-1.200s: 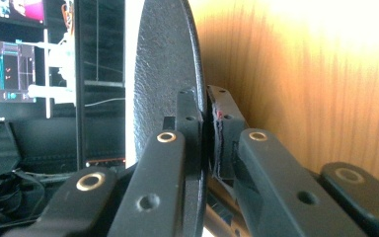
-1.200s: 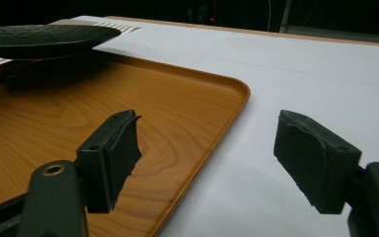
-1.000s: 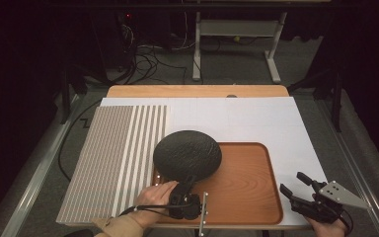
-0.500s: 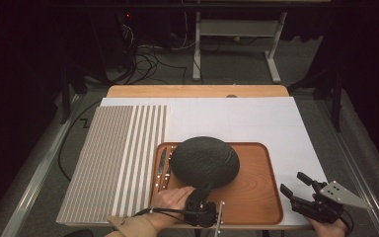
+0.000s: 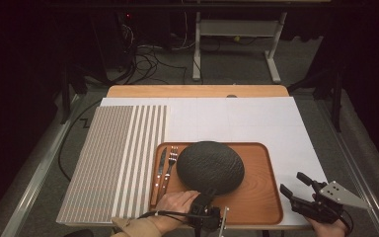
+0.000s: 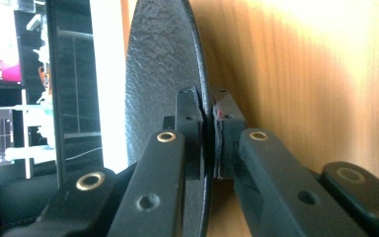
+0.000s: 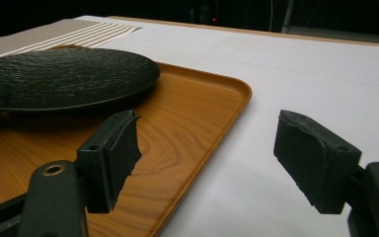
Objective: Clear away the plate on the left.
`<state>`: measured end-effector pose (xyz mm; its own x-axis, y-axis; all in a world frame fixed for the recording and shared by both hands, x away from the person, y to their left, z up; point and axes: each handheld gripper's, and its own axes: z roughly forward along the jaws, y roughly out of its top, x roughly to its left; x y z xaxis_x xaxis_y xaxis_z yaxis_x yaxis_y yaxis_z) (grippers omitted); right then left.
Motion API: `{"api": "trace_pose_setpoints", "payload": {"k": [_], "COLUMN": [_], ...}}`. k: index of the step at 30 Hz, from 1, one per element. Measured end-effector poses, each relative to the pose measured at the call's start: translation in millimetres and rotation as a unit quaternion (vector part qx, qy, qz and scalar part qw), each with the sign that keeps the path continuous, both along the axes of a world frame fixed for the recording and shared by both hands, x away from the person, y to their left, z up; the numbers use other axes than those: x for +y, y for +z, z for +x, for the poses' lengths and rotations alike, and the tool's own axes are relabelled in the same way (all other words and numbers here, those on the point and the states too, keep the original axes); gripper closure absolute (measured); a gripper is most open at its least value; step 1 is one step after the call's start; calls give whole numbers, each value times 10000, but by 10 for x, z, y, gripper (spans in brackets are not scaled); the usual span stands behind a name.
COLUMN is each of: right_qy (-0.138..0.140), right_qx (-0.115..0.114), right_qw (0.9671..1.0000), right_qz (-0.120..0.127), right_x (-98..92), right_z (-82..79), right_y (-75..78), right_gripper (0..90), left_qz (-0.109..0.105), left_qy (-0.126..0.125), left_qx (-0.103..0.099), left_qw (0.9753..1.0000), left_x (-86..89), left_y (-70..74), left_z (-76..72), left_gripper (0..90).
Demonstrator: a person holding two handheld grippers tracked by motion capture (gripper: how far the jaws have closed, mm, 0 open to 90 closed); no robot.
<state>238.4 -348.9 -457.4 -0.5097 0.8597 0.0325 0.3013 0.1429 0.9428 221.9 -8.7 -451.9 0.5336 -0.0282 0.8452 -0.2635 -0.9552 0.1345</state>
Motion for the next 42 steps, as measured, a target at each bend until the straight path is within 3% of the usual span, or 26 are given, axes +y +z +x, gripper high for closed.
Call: {"api": "trace_pose_setpoints", "payload": {"k": [7, 11, 15, 23, 30, 34, 42], "right_qy": [7, 18, 33, 43, 49, 34, 48], "right_qx": [-13, -11, -15, 14, 0, 0, -5], "right_qw": [10000, 10000, 10000, 10000, 10000, 10000, 10000], "right_qz": [-7, -11, -30, -2, -17, -15, -32], "right_x": [-3, 0, 8, 4, 2, -1, 2], "right_z": [-1, -2, -3, -5, -5, -6, -6], "right_y": [-1, 0, 1, -1, 0, -1, 0], "right_gripper": [258, 258, 258, 258, 258, 258, 258], "left_qz": [155, 80, 111, 402, 385, 233, 223], "left_qy": [-148, -160, -181, -217, -194, -145, 0], "left_qx": [44, 205, 217, 388, 488, 476, 478], "left_qw": [9998, 9996, 9995, 9982, 9979, 9985, 9986], "left_x": [-74, -64, -67, -115, -107, -81, 83], "left_y": [-88, -87, -125, -228, -242, -216, -192], "left_z": [-33, -9, -9, 10, 7, -17, -39], "left_gripper": [753, 735, 727, 575, 519, 492, 473]}}
